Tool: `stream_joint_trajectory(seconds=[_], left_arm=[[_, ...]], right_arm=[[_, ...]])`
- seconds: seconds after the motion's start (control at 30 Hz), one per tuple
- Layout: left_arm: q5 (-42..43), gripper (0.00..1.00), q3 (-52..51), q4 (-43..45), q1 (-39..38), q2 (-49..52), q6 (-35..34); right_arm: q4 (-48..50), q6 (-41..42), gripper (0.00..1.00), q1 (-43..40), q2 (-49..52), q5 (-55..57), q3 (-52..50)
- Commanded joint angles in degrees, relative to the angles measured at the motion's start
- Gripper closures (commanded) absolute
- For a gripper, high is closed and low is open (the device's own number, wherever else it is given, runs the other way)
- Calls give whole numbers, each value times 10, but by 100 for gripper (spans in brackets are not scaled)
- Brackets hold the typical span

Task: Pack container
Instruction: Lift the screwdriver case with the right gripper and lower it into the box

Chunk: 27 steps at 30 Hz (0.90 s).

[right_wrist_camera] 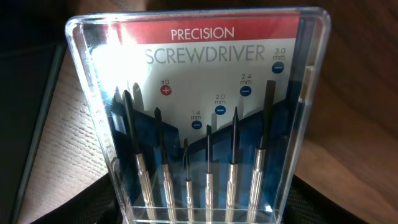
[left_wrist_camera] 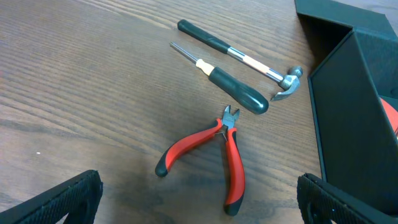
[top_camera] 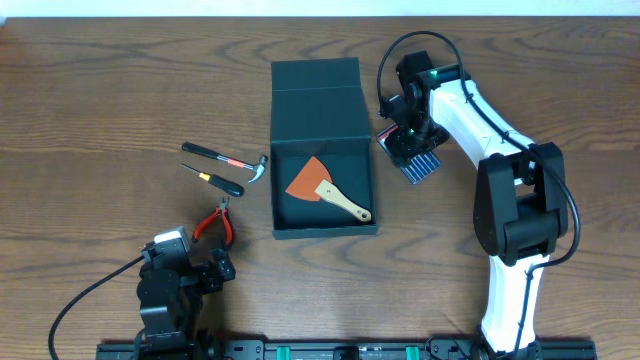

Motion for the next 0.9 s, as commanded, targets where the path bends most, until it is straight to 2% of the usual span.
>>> stream_joint_trajectory(seconds=[0.0,0.53,0.87], left_arm=[[-1,2,-5,2,-1,-3,5],[-1,2,-5,2,-1,-3,5],[-1,1,-5,2,-1,-3,5]], right_arm=[[-8,0,43,3,-33,0,18],[-26,-7,41,18,-167,-5,19],[-17,-31,44,118,-214,-31,19]])
